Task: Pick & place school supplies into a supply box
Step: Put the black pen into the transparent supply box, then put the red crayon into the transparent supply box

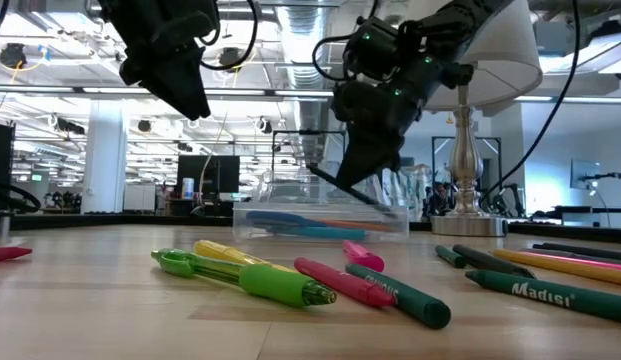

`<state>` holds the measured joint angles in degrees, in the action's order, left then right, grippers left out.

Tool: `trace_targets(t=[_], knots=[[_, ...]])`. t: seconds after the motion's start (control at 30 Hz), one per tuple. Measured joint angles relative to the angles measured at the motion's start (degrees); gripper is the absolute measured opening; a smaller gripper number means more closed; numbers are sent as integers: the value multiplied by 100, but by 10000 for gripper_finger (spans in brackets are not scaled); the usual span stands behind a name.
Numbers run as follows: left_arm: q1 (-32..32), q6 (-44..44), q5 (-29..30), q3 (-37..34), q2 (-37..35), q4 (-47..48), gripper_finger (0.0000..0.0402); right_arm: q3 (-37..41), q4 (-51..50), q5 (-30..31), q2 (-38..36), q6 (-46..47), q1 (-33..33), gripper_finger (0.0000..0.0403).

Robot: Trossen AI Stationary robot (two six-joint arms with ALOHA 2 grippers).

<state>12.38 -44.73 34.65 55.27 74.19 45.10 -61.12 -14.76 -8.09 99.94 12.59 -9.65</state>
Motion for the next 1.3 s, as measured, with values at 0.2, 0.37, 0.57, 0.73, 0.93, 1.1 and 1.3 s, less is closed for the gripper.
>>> trace_targets(t=[0.2, 0.37, 0.57, 0.73, 0.93, 1.1, 1.3], knots=[[-1, 24, -330, 0, 0, 33, 157, -9, 47, 196, -94, 233, -72, 100], [12, -334, -958, 0, 1, 331, 157, -4, -119, 208, -412, 239, -37, 118], [278, -1482, -1330, 0, 2, 789, 157, -5, -934, 602, -967, 241, 59, 119], [740, -2607, -1344, 0, 2, 745, 157, 11, -2235, 920, -1367, 257, 91, 117], [1379, -3618, -1296, 2, 4, 636, 157, 52, -3462, 1544, -1651, 420, 339, 117], [1817, -4541, -1226, 2, 4, 620, 157, 52, -3792, 1772, -1757, 543, 587, 117], [2190, -5204, -1213, 4, 339, 183, 157, 52, -3797, 1765, -1749, 543, 842, 117]])
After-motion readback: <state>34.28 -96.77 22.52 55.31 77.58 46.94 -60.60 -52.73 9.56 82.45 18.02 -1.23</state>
